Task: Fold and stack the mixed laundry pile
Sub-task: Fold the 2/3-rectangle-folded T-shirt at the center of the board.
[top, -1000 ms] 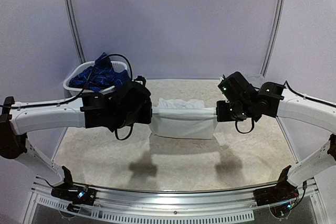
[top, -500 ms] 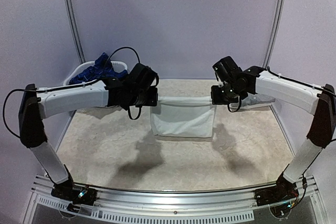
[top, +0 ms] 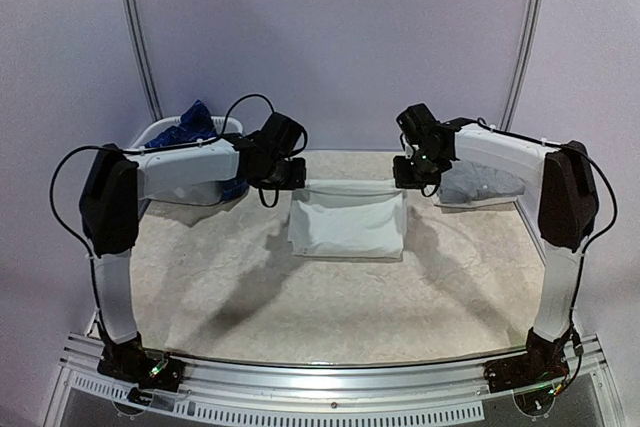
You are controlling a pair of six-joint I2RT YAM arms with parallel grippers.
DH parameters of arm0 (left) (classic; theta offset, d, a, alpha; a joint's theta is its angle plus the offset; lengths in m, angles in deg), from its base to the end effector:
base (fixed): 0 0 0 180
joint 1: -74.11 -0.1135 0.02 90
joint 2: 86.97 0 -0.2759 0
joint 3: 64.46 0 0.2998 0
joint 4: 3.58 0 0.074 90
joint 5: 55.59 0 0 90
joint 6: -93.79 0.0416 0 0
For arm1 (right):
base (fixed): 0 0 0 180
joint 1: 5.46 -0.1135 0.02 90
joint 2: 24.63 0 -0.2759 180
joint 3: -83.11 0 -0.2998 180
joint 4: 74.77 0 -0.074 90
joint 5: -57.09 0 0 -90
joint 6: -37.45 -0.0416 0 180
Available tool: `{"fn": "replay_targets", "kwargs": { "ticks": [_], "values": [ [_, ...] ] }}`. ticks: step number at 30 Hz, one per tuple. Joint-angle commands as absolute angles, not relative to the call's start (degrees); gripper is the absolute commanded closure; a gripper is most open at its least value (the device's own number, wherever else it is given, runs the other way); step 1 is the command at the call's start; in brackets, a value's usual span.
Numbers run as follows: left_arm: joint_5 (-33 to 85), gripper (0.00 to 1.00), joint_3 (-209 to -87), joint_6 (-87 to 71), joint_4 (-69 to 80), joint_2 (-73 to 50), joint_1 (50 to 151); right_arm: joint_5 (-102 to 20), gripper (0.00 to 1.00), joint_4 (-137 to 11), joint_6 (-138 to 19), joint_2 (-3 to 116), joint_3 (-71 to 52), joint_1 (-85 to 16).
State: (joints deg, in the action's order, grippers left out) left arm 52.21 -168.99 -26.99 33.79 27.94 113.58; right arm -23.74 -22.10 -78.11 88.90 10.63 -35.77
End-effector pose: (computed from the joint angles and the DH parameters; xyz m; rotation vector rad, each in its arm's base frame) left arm 0.3998 -0.3128 0.2256 0.0364 2.3637 -0.2223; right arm 0.4247 0.2406 0.2368 -0.0490 2.5818 0.1561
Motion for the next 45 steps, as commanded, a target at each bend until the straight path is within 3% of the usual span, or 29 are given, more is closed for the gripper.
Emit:
{"fn": "replay_targets", "kwargs": {
  "ticks": [1,14,17,19,22,23,25,28,31,34,45],
  "values": [
    [50.2,1.0,-172.75,-25.82,36.8,31.32,111.36,-24.71,1.0,-20.26,-76.75,93.17,14.19,-33.36],
    [47.23,1.0,-178.96,-26.45,38.03,39.61,108.08,-27.87,0.99,-19.07,-76.09,103.69,23.42,-31.18],
    [46.51,0.97,-180.04,-27.08,37.94,41.04,107.34,-28.69,0.81,-19.48,-76.4,105.13,24.46,-30.81],
    [45.9,0.8,-180.75,-26.81,37.05,41.77,106.81,-29.16,0.62,-20.05,-76.59,105.94,25.1,-30.63],
    [46.03,0.35,-182.84,-26.13,36.6,42.44,106.02,-29.6,0.41,-19.71,-76.8,106.68,28.38,-30.0],
    [46.41,0.26,-183.28,-26.05,36.54,42.12,105.83,-30.15,0.37,-19.59,-76.93,107.07,29.78,-29.69],
    [46.8,0.14,-183.74,-25.16,36.06,41.07,105.58,-30.68,0.33,-19.0,-76.92,106.99,32.32,-29.46],
    [48.43,0.04,-182.97,-23.03,35.72,37.88,105.65,-29.61,0.29,-17.97,-76.9,104.67,33.29,-29.44],
    [51.64,0.04,-178.69,-21.71,35.25,32.57,105.92,-28.95,0.27,-19.35,-76.89,100.17,29.37,-29.45],
    [52.31,0.11,-172.23,-20.48,33.28,27.83,106.8,-31.99,0.3,-25.79,-76.33,93.6,19.45,-29.98],
    [43.17,0.53,-146.15,-22.12,25.17,12.98,111.57,-39.71,0.45,-39.71,-77.96,80.41,-7.59,-38.75]
  ]
}}
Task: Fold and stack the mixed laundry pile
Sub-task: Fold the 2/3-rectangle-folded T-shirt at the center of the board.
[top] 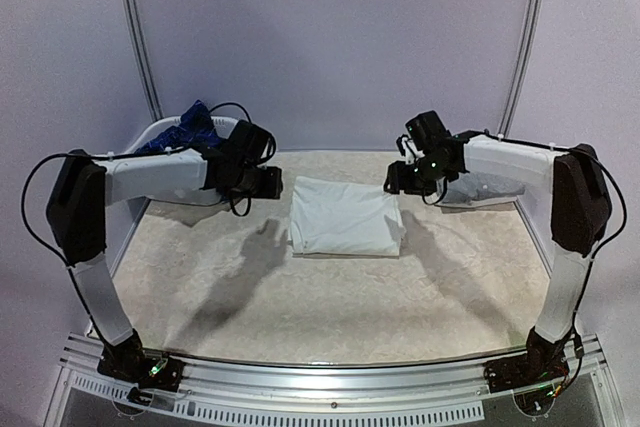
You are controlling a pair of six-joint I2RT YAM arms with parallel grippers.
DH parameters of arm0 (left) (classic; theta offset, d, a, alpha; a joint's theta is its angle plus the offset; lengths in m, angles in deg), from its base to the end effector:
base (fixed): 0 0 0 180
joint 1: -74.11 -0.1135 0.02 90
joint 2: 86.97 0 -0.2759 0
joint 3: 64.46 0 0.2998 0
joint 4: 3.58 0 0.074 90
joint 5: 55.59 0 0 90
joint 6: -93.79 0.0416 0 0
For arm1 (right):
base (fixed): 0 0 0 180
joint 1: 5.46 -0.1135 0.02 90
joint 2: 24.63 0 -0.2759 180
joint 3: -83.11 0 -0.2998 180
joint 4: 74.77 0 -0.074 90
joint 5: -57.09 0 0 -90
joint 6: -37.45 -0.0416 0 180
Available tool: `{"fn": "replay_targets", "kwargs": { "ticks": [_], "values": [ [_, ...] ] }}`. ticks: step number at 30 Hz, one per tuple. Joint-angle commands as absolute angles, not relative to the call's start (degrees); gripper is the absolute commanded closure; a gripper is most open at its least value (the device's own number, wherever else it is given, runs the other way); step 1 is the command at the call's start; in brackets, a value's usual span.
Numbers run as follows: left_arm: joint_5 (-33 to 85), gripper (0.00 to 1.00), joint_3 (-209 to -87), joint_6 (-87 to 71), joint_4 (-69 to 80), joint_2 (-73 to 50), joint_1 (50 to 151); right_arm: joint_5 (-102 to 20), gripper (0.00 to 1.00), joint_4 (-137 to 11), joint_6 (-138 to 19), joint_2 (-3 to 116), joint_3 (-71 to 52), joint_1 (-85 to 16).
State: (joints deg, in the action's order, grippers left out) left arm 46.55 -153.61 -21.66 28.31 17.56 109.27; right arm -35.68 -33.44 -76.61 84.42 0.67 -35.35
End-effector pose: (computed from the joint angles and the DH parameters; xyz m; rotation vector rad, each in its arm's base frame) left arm 0.3779 -0.2555 0.2168 0.1030 2.3843 -0.2518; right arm 0.4097 0.2378 0.2225 -0.1503 2.5445 0.4438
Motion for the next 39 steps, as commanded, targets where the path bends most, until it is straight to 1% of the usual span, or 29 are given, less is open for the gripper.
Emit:
{"fn": "replay_targets", "kwargs": {
  "ticks": [1,4,12,17,27,39],
  "values": [
    [42.79,0.56,-143.99,-22.26,24.77,11.67,112.05,-40.41,0.47,-41.21,-78.53,79.2,-10.1,-39.01],
    [42.25,0.6,-137.87,-22.25,23.41,8.33,113.63,-41.23,0.5,-44.61,-79.79,75.49,-16.89,-40.27],
    [40.3,0.62,-125.02,-21.84,16.85,2.22,116.48,-40.35,0.51,-51.8,-81.26,66.43,-30.03,-42.03],
    [39.87,0.62,-120.56,-21.12,11.84,0.88,117.66,-40.14,0.51,-56.05,-81.91,62.25,-36.61,-42.59],
    [40.94,0.61,-115.79,-20.28,3.72,1.99,119.61,-42.49,0.5,-64.74,-82.95,58.08,-45.18,-43.51],
    [41.64,0.63,-115.11,-19.9,1.3,4.82,120.34,-45.54,0.5,-72.45,-83.83,59.05,-48.79,-43.75]
  ]
}}
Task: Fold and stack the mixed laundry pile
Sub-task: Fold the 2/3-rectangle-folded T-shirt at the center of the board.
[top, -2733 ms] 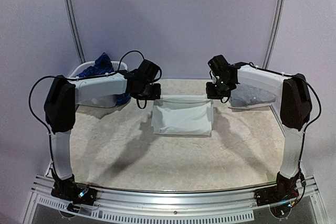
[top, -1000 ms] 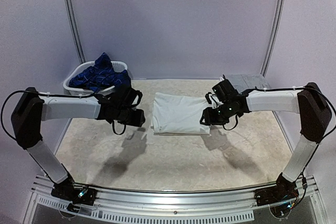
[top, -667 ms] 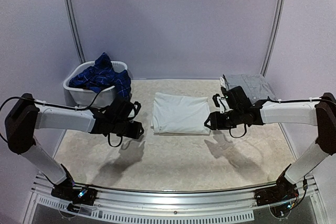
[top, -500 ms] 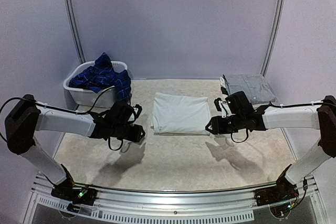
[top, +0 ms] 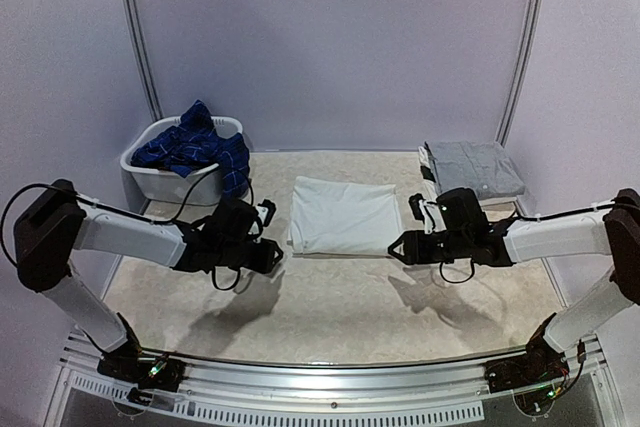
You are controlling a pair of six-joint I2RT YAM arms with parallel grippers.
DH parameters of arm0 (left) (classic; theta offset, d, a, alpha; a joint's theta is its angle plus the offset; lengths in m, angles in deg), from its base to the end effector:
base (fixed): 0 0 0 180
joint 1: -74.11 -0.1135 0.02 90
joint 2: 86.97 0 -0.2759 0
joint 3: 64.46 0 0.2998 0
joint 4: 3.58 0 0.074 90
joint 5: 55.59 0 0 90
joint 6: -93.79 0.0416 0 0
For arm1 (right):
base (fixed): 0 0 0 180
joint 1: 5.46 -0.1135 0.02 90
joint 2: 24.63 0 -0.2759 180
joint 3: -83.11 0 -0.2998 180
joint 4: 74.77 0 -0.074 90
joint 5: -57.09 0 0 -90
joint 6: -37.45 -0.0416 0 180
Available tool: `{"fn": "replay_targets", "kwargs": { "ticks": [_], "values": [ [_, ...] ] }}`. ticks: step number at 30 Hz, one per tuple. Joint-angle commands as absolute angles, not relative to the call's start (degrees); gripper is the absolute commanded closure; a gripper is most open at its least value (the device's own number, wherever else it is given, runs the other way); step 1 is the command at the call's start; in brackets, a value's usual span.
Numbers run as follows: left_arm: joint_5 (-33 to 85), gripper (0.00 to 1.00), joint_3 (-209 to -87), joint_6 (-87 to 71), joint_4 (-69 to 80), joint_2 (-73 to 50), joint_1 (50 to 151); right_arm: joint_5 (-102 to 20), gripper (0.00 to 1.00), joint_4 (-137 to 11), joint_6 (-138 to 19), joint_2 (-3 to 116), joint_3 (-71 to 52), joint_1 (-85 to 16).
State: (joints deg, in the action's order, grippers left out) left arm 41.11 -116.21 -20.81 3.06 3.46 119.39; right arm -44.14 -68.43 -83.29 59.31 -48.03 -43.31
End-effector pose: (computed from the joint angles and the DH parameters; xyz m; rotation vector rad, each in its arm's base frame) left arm 0.2407 -0.2362 0.1200 0.3741 2.3724 -0.4499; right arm 0.2495 0.2042 0.1396 -0.2575 2.4111 0.8128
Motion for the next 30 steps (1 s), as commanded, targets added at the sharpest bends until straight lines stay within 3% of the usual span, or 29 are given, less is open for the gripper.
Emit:
{"fn": "replay_targets", "kwargs": {
  "ticks": [1,21,30],
  "values": [
    [41.61,0.64,-115.2,-19.88,1.16,4.91,120.4,-45.64,0.5,-72.71,-83.84,59.52,-48.74,-43.71],
    [39.46,0.66,-121.32,-18.6,-2.75,13.76,121.56,-41.54,0.52,-73.98,-85.4,70.32,-44.65,-43.78],
    [40.76,0.68,-125.08,-17.41,-1.94,17.41,121.54,-37.71,0.57,-69.89,-85.7,75.84,-40.25,-43.74]
  ]
}}
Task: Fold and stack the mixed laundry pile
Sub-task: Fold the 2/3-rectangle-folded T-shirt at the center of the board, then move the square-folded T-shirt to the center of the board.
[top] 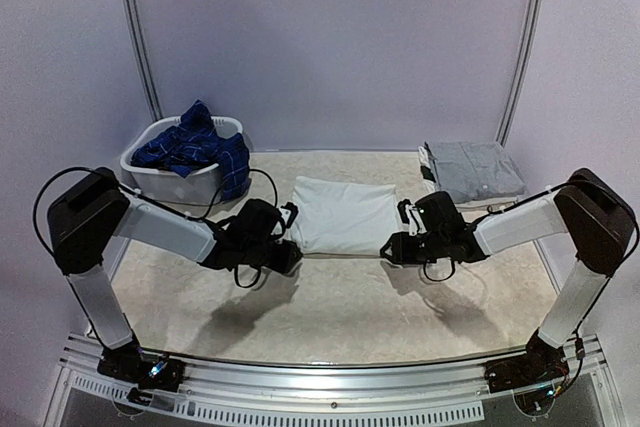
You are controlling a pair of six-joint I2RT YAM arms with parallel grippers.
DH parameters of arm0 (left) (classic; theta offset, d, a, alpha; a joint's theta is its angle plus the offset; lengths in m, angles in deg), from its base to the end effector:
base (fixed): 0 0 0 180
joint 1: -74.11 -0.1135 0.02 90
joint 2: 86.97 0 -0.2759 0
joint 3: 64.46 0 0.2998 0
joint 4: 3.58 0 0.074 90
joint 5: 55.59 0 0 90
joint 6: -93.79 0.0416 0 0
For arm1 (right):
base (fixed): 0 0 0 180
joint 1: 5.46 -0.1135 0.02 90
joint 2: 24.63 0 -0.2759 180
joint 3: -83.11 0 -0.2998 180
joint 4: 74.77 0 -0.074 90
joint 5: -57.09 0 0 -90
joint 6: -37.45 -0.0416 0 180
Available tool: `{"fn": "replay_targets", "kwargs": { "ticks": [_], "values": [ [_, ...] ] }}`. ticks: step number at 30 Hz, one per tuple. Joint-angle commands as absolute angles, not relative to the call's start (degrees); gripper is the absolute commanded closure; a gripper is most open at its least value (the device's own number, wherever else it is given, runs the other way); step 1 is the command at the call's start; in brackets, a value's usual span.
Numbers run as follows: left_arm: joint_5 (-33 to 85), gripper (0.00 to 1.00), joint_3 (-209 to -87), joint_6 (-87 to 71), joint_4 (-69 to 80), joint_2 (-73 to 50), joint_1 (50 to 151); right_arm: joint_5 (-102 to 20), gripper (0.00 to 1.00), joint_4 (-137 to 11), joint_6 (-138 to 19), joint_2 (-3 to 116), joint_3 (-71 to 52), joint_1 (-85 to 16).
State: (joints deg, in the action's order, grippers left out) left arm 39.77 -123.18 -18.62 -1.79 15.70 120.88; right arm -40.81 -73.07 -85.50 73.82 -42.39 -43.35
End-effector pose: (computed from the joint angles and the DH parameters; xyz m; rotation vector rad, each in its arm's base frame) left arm 0.2610 -0.2720 0.0920 0.4646 2.3704 -0.4645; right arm 0.2782 0.2237 0.0960 -0.1773 2.4845 0.7282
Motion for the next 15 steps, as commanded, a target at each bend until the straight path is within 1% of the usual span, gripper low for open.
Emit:
{"fn": "replay_targets", "kwargs": {
  "ticks": [1,6,12,15],
  "values": [
    [41.05,0.69,-125.27,-17.28,-1.77,17.58,121.53,-37.46,0.58,-69.34,-85.82,75.9,-40.25,-43.73],
    [42.07,0.71,-126.29,-16.5,-1.01,18.16,121.56,-37.0,0.57,-67.15,-85.61,73.52,-42.1,-43.71],
    [42.6,0.78,-127.46,-16.05,-1.07,20.01,121.5,-36.22,0.56,-65.87,-84.86,68.42,-44.82,-43.7],
    [42.74,0.81,-127.83,-16.02,-1.48,20.83,121.54,-34.96,0.56,-65.77,-84.73,68.7,-44.4,-43.7]
  ]
}}
